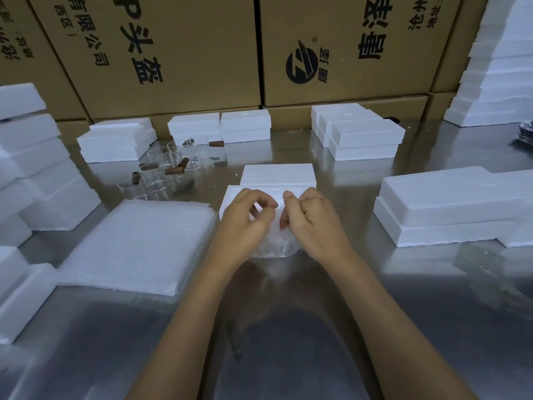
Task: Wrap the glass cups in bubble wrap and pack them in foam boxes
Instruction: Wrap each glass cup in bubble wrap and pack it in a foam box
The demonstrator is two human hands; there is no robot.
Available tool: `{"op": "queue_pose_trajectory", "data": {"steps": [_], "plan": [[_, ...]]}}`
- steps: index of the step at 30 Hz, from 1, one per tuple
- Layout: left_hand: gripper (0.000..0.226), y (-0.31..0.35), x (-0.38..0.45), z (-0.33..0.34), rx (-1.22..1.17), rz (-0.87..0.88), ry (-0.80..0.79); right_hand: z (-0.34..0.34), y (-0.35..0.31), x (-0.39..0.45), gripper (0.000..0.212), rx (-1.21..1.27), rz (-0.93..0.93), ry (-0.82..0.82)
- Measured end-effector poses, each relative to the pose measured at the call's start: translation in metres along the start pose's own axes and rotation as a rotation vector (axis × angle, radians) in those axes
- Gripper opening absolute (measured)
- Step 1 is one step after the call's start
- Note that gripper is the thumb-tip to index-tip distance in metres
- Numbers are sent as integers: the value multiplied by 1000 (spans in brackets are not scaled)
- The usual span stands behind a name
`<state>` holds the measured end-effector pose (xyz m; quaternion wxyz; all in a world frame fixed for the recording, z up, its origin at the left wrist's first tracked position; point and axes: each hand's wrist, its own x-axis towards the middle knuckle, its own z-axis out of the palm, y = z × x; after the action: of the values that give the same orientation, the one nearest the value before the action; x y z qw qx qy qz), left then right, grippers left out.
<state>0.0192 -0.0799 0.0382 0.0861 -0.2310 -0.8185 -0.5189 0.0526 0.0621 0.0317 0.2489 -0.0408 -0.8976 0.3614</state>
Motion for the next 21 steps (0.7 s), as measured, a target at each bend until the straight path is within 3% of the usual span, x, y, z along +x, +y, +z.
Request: {"op": "queue_pose_trajectory", "data": {"steps": [2, 6, 9, 13, 17, 21], "plan": [[28, 4, -1, -8, -54, 77, 10, 1, 0, -2, 59, -101, -29, -18], [35, 0, -3, -9, 249, 176, -177, 0, -4, -3, 60, -129, -74, 1], [43, -2, -5, -1, 520, 209, -258, -7, -4, -1, 60, 146, 3, 206], [53, -4, -5, -1, 558, 187, -277, -18, 8, 8, 62, 268, 126, 387], [42, 3, -10, 0, 575, 212, -149, -24, 18, 12, 59, 291, 217, 425], [40, 3, -11, 3, 550, 304, -60, -31, 25, 11, 58, 108, 250, 345]]}}
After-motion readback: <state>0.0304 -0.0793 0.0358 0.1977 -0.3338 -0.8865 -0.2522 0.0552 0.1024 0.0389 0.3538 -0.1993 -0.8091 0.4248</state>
